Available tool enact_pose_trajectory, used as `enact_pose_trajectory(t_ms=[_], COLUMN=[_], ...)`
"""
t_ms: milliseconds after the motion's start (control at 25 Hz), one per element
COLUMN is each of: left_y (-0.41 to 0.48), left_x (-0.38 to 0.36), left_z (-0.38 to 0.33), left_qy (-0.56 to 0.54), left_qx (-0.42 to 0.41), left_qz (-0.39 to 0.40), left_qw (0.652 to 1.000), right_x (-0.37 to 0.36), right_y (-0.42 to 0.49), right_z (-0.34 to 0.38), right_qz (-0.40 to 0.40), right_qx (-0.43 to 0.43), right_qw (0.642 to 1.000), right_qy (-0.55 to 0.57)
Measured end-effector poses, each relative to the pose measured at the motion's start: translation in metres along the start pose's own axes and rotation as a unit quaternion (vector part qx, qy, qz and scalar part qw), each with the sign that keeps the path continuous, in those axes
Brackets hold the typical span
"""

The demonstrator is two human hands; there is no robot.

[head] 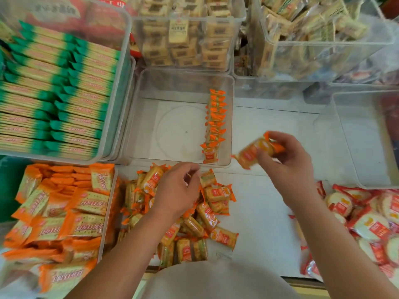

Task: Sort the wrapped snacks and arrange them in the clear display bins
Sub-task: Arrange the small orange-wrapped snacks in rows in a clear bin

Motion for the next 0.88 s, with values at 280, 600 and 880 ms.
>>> enact_pose_trajectory(t_ms=[280, 600, 880], left_y=[0.038, 0.106, 0.139], left_x=[0.028, 0.015, -0.021], left_z=[-0.010, -0.007, 0.003], left_qy=[0.036, 0.141, 0.171], left_qx=[-0.014, 0.057, 0.117], left_qz=[-0.053, 0.191, 0.231], left_qw=[0.998, 0.970, 0.951], right_x=[-0.091, -0.109, -0.058], right_y=[0.070, 0.095, 0.083], right_z=[0.012, -0.027, -0.041], right_qz=[0.256, 0.319, 0.167], right_qx=[0.144, 0.295, 0.299], right_qw=[0.873, 0.710, 0.870], right_qy=[-0.390, -0.554, -0.354])
Point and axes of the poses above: each hand's wrist, its own y-axis towards the middle knuckle, its own x-axis out of the back of the hand, z = x × y, the point moved 1 cm from there along y, towards the middle knuckle, and after that the axes turned 1 degree about z, right-handed, at the moved point
